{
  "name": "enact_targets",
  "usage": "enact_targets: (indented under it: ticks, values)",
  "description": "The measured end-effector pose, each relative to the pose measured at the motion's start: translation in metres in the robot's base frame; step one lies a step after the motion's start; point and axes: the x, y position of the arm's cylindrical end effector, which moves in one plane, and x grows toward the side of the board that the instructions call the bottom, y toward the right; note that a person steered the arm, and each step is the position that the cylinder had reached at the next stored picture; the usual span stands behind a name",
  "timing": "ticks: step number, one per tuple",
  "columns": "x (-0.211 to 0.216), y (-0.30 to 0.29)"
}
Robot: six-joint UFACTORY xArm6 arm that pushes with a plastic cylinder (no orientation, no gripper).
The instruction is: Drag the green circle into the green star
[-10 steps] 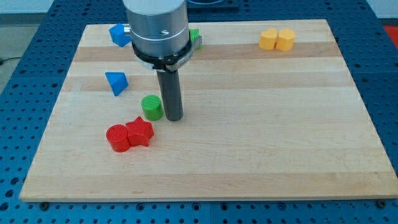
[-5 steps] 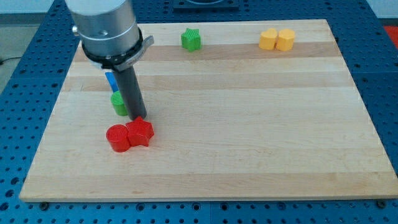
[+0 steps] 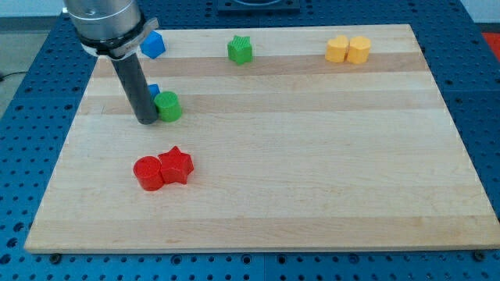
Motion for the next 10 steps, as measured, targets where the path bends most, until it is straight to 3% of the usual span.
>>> enact_targets:
  ticks: [4,10]
  values:
    - [-0.012,0.043]
    - [-0.123,0.086]
